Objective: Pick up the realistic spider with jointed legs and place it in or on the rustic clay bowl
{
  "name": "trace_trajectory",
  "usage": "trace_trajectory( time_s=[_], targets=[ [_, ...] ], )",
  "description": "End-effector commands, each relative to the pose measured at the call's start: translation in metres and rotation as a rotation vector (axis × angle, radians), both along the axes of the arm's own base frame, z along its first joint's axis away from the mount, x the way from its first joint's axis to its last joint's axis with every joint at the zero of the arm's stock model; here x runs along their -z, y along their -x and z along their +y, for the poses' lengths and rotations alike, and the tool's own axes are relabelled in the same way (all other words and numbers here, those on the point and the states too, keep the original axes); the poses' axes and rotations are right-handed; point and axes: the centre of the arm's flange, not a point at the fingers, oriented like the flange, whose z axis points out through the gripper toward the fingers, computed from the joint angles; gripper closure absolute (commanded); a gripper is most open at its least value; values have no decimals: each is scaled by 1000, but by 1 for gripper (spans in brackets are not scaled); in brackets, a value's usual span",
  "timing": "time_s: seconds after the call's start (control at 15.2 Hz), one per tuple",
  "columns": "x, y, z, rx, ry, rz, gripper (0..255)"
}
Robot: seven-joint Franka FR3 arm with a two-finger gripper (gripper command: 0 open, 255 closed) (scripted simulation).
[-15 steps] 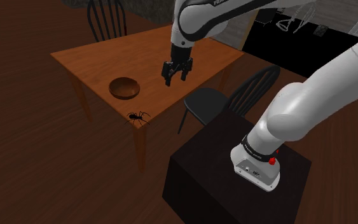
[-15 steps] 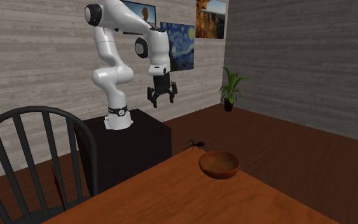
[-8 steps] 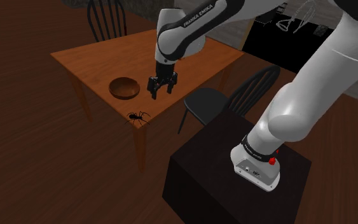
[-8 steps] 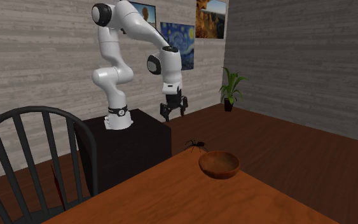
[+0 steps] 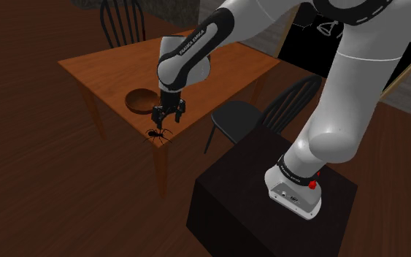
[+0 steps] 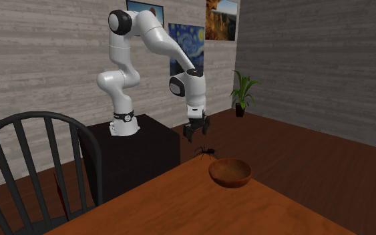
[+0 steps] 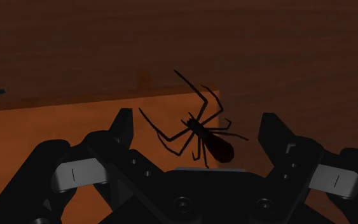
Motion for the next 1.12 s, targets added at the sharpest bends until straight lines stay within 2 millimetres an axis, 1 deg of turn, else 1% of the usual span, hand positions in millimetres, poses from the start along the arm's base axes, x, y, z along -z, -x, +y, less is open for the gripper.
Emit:
trace_trajectory(
  time_s=[0.0, 0.07, 0.13, 0.53, 0.59, 1.06],
  targets=[
    [24, -9, 13, -4, -12, 10, 0],
    [34, -14, 20, -7, -17, 15, 0],
    [38, -15, 22, -8, -19, 16, 0],
    [69, -11, 28, -8, -19, 16, 0],
    [77, -10, 30, -8, -19, 16, 0],
    [77, -10, 30, -8, -19, 16, 0]
  ],
)
